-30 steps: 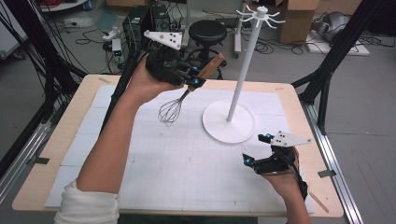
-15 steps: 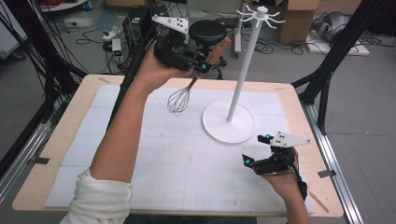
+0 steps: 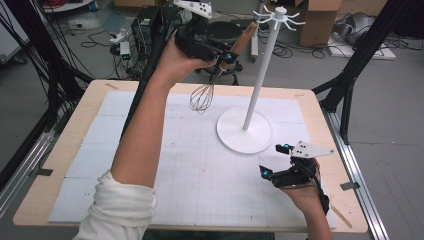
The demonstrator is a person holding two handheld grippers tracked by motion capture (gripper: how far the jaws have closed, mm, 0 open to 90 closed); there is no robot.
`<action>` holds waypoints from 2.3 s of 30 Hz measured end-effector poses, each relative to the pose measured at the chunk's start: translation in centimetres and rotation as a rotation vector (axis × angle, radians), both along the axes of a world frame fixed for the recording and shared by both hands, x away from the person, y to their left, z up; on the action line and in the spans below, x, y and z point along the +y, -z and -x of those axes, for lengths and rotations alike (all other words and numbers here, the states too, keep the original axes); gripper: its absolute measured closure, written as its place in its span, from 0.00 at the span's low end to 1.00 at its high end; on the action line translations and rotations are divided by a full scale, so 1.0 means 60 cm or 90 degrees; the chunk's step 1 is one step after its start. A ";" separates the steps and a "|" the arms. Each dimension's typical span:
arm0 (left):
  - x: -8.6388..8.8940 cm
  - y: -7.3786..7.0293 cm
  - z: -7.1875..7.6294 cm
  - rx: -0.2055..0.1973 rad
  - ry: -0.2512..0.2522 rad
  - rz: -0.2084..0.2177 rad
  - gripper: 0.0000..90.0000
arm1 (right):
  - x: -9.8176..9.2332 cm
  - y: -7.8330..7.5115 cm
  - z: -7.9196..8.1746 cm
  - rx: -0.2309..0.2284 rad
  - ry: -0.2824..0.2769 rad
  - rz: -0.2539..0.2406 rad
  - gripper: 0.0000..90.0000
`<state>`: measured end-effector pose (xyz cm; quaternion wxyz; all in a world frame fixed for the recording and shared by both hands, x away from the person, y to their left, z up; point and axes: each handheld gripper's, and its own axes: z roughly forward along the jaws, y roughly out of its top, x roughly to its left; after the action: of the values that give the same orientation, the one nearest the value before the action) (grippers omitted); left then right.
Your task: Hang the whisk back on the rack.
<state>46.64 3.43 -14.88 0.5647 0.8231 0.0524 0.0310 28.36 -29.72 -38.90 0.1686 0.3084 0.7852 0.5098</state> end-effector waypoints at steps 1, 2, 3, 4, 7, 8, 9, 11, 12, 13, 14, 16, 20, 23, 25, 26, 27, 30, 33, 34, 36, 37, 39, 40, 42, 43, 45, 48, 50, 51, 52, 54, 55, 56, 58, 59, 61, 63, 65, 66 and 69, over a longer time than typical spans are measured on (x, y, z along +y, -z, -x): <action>0.000 -0.001 -0.002 0.000 -0.003 -0.001 0.78 | 0.000 0.000 0.001 0.001 0.002 -0.001 0.03; 0.001 -0.002 -0.005 0.000 -0.008 -0.002 0.78 | -0.001 0.000 0.001 0.000 0.002 -0.001 0.03; 0.001 -0.002 -0.006 0.002 -0.006 0.002 0.78 | 0.000 0.000 0.001 0.002 0.003 -0.001 0.03; 0.002 -0.002 -0.008 0.004 -0.008 0.004 0.78 | 0.000 0.000 0.001 0.003 0.004 0.000 0.03; -0.002 -0.004 -0.013 0.005 -0.006 0.003 0.78 | 0.001 0.001 0.002 0.005 0.002 0.003 0.03; -0.005 -0.004 -0.015 0.002 -0.007 0.003 0.78 | 0.001 0.001 0.002 0.006 0.003 0.004 0.03; -0.007 -0.005 -0.016 0.004 -0.005 0.002 0.78 | 0.001 0.001 0.002 0.007 0.004 0.004 0.03; -0.009 -0.008 -0.019 0.003 -0.004 0.001 0.78 | 0.001 0.002 0.002 0.007 0.003 0.004 0.03; -0.011 -0.010 -0.020 -0.002 -0.001 0.003 0.78 | 0.001 0.002 0.002 0.007 0.004 0.003 0.03; -0.011 -0.011 -0.020 -0.002 -0.004 0.008 0.78 | 0.001 0.001 0.002 0.008 0.003 0.003 0.03; -0.011 -0.012 -0.022 0.001 -0.002 0.010 0.78 | 0.000 0.002 0.002 0.006 0.004 0.003 0.03; -0.014 -0.011 -0.025 -0.002 -0.007 0.003 0.78 | -0.001 0.002 0.001 0.007 0.006 0.004 0.03; -0.014 -0.009 -0.030 0.004 -0.008 0.003 0.78 | -0.005 0.003 0.002 0.008 0.009 0.004 0.03; -0.017 -0.007 -0.029 0.006 -0.010 0.003 0.78 | -0.006 0.003 0.003 0.011 0.011 0.002 0.03; -0.020 -0.007 -0.029 0.006 -0.006 0.003 0.78 | -0.005 0.004 0.002 0.010 0.010 0.004 0.03; -0.022 -0.006 -0.029 0.004 -0.007 -0.002 0.78 | -0.005 0.004 0.002 0.010 0.009 0.005 0.03; -0.025 -0.005 -0.028 0.006 -0.005 -0.004 0.78 | -0.004 0.004 0.002 0.012 0.009 0.006 0.03; -0.030 -0.003 -0.028 0.007 -0.002 -0.008 0.78 | -0.003 0.004 0.002 0.010 0.008 0.008 0.03; -0.034 -0.003 -0.028 0.006 0.001 -0.010 0.78 | -0.005 0.003 0.003 0.010 0.009 0.005 0.03; -0.036 -0.002 -0.028 0.009 0.001 -0.008 0.78 | -0.005 0.003 0.002 0.007 0.009 0.005 0.03; -0.038 -0.001 -0.030 0.009 0.001 -0.009 0.78 | -0.003 0.003 0.002 0.010 0.008 0.004 0.03; -0.039 0.000 -0.031 0.011 0.002 -0.008 0.78 | -0.002 0.003 0.002 0.009 0.008 0.005 0.03; -0.042 0.001 -0.032 0.011 0.002 -0.008 0.78 | -0.001 0.004 0.001 0.009 0.004 0.008 0.03; -0.043 0.002 -0.032 0.012 0.001 -0.009 0.78 | 0.000 0.004 0.001 0.010 0.005 0.008 0.03; -0.046 0.002 -0.033 0.013 0.002 -0.011 0.78 | -0.002 0.003 0.002 0.010 0.005 0.005 0.03; -0.046 0.002 -0.033 0.012 0.001 -0.014 0.78 | -0.003 0.003 0.002 0.008 0.006 0.004 0.03; -0.048 0.003 -0.035 0.015 0.006 -0.013 0.78 | -0.005 0.003 0.002 0.006 0.007 0.003 0.03; -0.052 0.004 -0.041 0.018 0.012 -0.013 0.78 | -0.003 0.002 0.003 0.006 0.006 0.002 0.03; -0.058 0.005 -0.043 0.020 0.013 -0.015 0.78 | -0.002 0.002 0.003 0.007 0.004 0.003 0.03; -0.061 0.006 -0.043 0.021 0.015 -0.015 0.78 | -0.002 0.003 0.003 0.006 0.004 0.005 0.03; -0.064 0.006 -0.043 0.020 0.016 -0.016 0.78 | -0.003 0.003 0.003 0.007 0.005 0.005 0.03; -0.068 0.008 -0.043 0.023 0.018 -0.017 0.78 | -0.005 0.003 0.002 0.006 0.007 0.005 0.03; -0.068 0.008 -0.044 0.022 0.019 -0.018 0.78 | -0.006 0.003 0.003 0.006 0.008 0.003 0.03; -0.068 0.009 -0.044 0.026 0.018 -0.017 0.78 | -0.007 0.002 0.003 0.006 0.008 0.003 0.03; -0.067 0.008 -0.044 0.022 0.014 -0.019 0.78 | -0.007 0.002 0.003 0.007 0.008 0.002 0.03; -0.067 0.008 -0.044 0.021 0.012 -0.020 0.78 | -0.007 0.002 0.003 0.006 0.008 0.003 0.03; -0.066 0.008 -0.043 0.026 0.009 -0.019 0.77 | -0.006 0.002 0.003 0.006 0.007 0.004 0.03; -0.066 0.009 -0.044 0.029 -0.008 -0.029 0.75 | -0.006 0.002 0.003 0.005 0.007 0.004 0.03; -0.065 0.011 -0.046 0.037 -0.018 -0.036 0.71 | -0.005 0.002 0.004 0.006 0.006 0.003 0.03; -0.063 0.012 -0.046 0.038 -0.023 -0.037 0.69 | -0.005 0.002 0.004 0.006 0.006 0.004 0.03; -0.060 0.014 -0.046 0.044 -0.024 -0.031 0.67 | -0.005 0.001 0.005 0.006 0.006 0.004 0.03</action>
<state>49.41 -0.16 -15.74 0.5418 0.8359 0.0867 0.0147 28.08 -30.04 -38.98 0.1684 0.3139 0.7859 0.5054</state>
